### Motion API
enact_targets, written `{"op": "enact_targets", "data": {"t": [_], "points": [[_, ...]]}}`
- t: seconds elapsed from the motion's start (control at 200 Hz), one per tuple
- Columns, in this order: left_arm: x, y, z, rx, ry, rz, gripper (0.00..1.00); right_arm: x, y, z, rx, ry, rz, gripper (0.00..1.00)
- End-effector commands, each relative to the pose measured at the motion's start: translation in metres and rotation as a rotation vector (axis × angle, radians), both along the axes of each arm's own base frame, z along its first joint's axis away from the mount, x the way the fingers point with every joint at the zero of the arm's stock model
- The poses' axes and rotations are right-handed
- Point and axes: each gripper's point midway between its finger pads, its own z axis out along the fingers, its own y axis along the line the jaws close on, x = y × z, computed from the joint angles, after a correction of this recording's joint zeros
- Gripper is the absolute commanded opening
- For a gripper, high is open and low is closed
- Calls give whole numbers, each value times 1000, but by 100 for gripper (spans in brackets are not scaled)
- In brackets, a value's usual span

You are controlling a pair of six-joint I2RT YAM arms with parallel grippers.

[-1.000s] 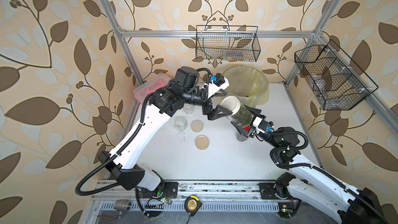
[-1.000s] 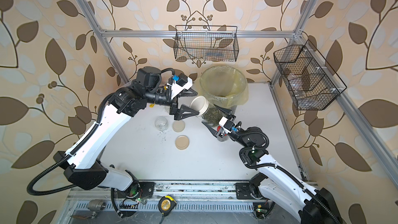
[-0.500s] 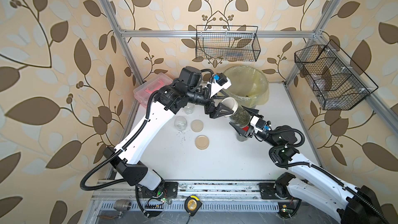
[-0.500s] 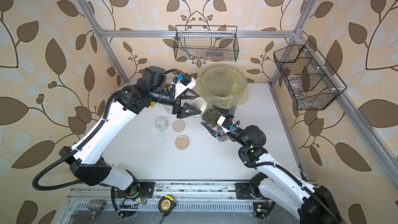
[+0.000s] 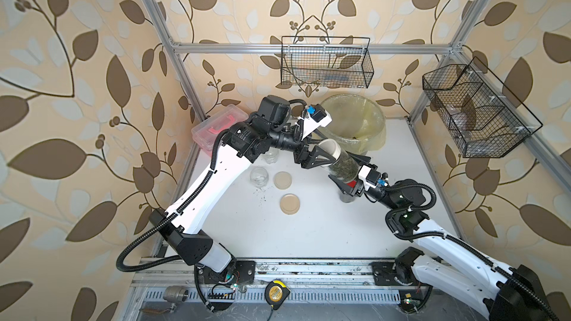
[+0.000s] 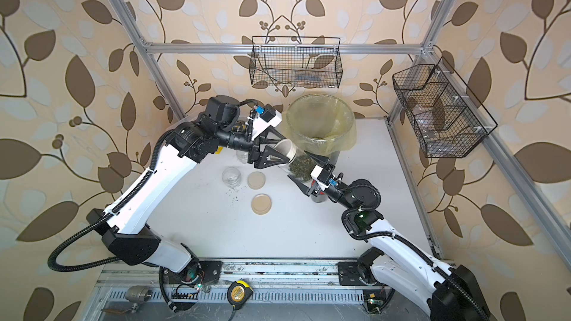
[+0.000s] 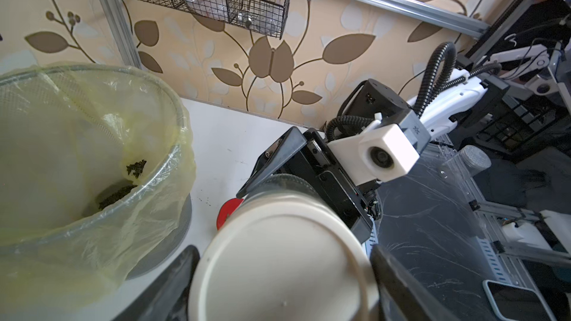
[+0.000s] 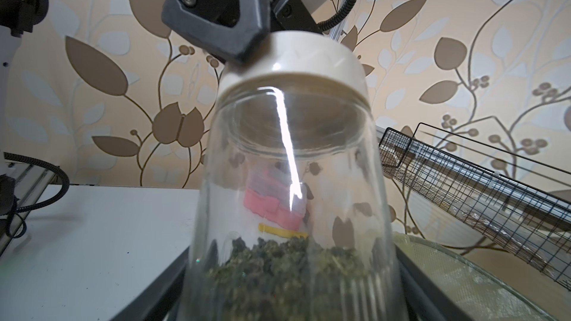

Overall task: Empty moldy tea leaves from jars
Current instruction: Unscrew the lid from the jar, then place the lid at the center of the board.

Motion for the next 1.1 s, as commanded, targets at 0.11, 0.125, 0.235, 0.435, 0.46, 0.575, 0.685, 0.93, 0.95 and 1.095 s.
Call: {"op": "enact_targets", "data": {"t": [0.11,0.125,0.235,0.435,0.46,0.575,0.685,0.93,0.95,1.095], "points": [[47,7,30,-114,197,355,55,11,-10,39,-1,-178,-193,32],[50,9,30,-121,222,386,54,12,-11,38,-9,-180,-208,32],[69,21,34,-146,354,571,51,22,-14,31,-39,-190,-278,31],[74,35,49,-219,467,701,46,28,-17,28,-45,-191,-324,31],[74,35,50,-227,474,699,46,27,-17,28,-44,-192,-326,31],[71,36,53,-228,447,686,46,23,-20,33,-19,-188,-316,31],[78,56,39,-172,331,785,46,17,-26,43,49,-173,-302,31],[76,140,-32,-19,157,1147,44,7,-47,64,206,-111,-287,32],[75,147,-42,4,155,1179,44,7,-48,65,212,-109,-285,32],[55,181,-111,81,227,1313,44,0,-50,72,231,-112,-269,32]]}}
